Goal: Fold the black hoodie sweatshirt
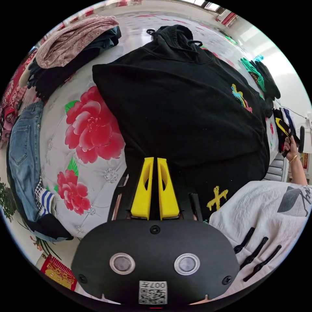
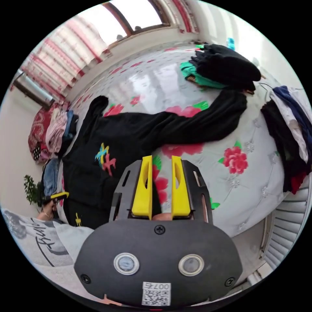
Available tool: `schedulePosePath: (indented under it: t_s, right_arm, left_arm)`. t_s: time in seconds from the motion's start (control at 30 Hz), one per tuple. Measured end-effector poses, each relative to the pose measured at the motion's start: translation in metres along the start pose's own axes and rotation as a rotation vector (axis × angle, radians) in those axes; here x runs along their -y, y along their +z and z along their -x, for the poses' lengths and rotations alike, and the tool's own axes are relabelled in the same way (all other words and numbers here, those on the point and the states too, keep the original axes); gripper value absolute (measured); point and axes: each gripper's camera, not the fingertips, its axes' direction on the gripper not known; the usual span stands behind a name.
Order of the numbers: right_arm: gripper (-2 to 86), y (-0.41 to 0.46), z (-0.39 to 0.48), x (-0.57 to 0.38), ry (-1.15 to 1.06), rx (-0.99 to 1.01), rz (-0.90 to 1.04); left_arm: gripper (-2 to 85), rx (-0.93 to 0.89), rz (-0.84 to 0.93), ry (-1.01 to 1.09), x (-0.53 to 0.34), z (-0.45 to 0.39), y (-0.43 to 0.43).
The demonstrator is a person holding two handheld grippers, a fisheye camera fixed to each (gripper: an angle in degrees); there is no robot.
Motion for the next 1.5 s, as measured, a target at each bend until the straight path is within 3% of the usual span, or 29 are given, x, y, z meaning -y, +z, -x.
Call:
schedulePosePath:
  t_s: [0.17,0.43,0.63,0.77,0.9,1.0,1.13,1.2,1.3,1.5]
  right_arm:
    - [10.1,-0.019,-0.075,0.069,0.190,-0.148,-0.099]
    - [11.9,-0.001,-0.118,0.165,0.287,-0.316,-0.043]
    - [8.3,0.043,-0.143,0.181,0.303,-0.301,0.201]
    - [5.6,-0.017,-0.148,0.155,0.168,-0.013,-0.020]
    - [4.8,-0.159,-0.132,0.098,-0.084,0.254,-0.473]
    - [5.1,-0.210,-0.150,0.040,-0.011,0.248,-0.614]
    - [6.3,-0.183,-0.201,-0.016,0.282,0.111,-0.497]
    - [7.2,-0.143,-0.242,-0.049,0.504,0.089,-0.328]
    - [8.1,-0.116,-0.265,-0.080,0.606,0.065,-0.213]
    - [9.9,-0.118,-0.284,-0.089,0.654,0.013,-0.220]
  left_arm:
    - [-0.3,-0.045,0.051,-0.080,0.027,0.017,0.027]
    - [-0.6,0.056,0.062,-0.159,0.052,0.020,0.062]
    - [-0.7,0.125,0.042,-0.205,0.062,0.028,0.085]
    - [-0.8,0.151,0.046,-0.223,0.069,0.040,0.100]
    - [-0.8,0.125,0.025,-0.231,0.069,0.058,0.111]
    - [-0.8,0.088,0.003,-0.246,0.068,0.076,0.119]
    - [-0.8,0.048,-0.023,-0.249,0.066,0.099,0.131]
    - [-0.8,0.036,-0.028,-0.249,0.065,0.108,0.136]
    - [-0.8,0.027,-0.016,-0.260,0.067,0.121,0.144]
    - [-0.9,0.003,-0.027,-0.318,0.067,0.143,0.154]
